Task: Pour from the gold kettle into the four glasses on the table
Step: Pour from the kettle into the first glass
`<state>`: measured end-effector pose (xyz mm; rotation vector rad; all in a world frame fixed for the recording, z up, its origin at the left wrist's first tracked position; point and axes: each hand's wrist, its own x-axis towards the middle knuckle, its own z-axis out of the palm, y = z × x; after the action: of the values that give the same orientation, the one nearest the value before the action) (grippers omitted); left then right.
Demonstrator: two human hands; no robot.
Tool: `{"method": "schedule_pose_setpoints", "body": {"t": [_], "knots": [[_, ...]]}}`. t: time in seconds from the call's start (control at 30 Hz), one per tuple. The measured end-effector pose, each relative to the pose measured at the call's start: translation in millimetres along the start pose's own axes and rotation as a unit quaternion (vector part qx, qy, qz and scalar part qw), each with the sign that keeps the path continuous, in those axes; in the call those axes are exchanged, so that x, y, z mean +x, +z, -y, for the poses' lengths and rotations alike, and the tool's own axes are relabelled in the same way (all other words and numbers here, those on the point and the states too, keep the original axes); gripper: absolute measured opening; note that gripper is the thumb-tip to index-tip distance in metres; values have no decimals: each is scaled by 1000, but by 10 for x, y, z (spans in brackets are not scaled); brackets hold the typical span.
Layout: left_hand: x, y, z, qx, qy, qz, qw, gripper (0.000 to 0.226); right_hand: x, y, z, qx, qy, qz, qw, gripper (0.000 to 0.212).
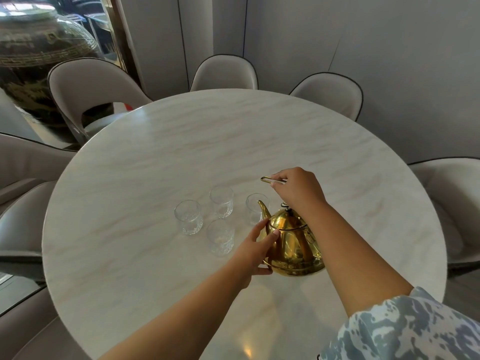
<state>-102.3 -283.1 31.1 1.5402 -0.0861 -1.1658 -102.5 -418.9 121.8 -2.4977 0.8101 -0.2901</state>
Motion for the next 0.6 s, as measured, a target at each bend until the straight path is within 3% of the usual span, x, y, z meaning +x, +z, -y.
{"method": "schedule_pose_setpoints", "body": {"t": [0.6], "knots": [[-37,1,-12,-15,-13,19,1000,55,-13,-20,40,-12,10,9,1000,27]]}}
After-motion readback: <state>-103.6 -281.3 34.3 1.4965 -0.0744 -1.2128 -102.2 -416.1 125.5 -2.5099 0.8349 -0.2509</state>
